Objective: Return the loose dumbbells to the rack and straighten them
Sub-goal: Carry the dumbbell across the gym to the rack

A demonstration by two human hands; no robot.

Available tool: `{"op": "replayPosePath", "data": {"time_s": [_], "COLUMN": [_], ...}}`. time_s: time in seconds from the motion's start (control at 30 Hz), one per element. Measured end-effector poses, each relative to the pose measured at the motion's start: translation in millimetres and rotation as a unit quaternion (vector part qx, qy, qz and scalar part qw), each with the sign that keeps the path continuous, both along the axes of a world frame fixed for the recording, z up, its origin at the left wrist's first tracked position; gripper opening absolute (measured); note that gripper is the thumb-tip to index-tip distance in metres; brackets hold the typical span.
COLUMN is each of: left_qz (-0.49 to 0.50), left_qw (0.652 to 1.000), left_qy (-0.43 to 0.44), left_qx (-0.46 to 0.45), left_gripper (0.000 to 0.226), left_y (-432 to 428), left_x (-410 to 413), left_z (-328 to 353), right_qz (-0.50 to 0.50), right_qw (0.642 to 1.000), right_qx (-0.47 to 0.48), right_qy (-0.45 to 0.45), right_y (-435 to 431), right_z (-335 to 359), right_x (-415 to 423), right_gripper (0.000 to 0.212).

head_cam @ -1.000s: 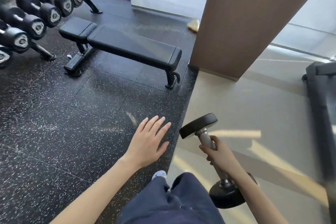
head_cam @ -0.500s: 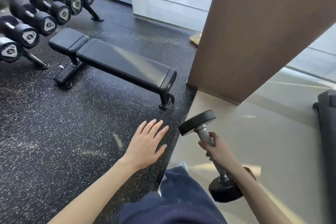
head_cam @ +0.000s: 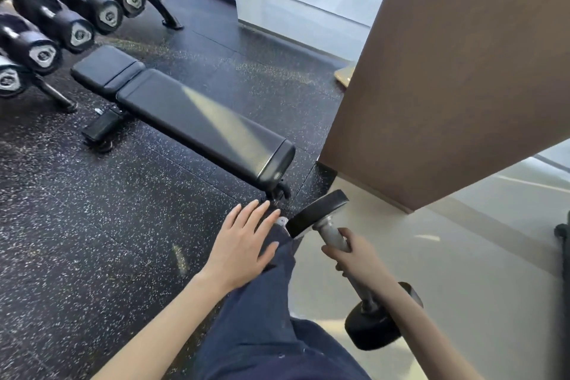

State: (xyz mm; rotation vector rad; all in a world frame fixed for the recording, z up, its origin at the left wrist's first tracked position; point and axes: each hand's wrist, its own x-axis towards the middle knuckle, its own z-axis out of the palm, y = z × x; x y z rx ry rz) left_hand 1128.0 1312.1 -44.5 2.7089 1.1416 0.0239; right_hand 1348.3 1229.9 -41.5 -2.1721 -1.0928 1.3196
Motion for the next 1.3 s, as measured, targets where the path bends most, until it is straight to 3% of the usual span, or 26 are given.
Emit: {"op": "replayPosePath", "data": {"time_s": [0.27, 0.53, 0.8, 1.13, 1.3], "left_qz": [0.014, 0.052, 0.111, 0.24, 0.287], "left_qw": [1.0, 0.998, 0.994, 0.97, 0.957], "left_qy": [0.002, -0.016, 0.008, 0.023, 0.032], "left_qx": [-0.013, 0.018, 0.001, 0.013, 0.018], "left_gripper": [0.056, 0.056, 0.058, 0.059, 0.057], "left_y": [135, 265, 321, 399, 415], "left_x": [72, 108, 139, 195, 221], "left_z": [-3, 18, 19, 31, 33], "right_qz": [0.007, 0.026, 0.088, 0.212, 0.223], "right_qw": [1.0, 0.997, 0.994, 0.974, 0.971], "right_qx": [0.006, 0.062, 0.059, 0.073, 0.088], "right_qy": [-0.027, -0.04, -0.012, -0.031, 0.02], "right_y": [149, 287, 377, 506, 563], "right_z": [1, 28, 25, 32, 43], "right_x": [66, 110, 139, 197, 214], "right_gripper": [0.049, 0.039, 0.023, 0.043, 0.026]}}
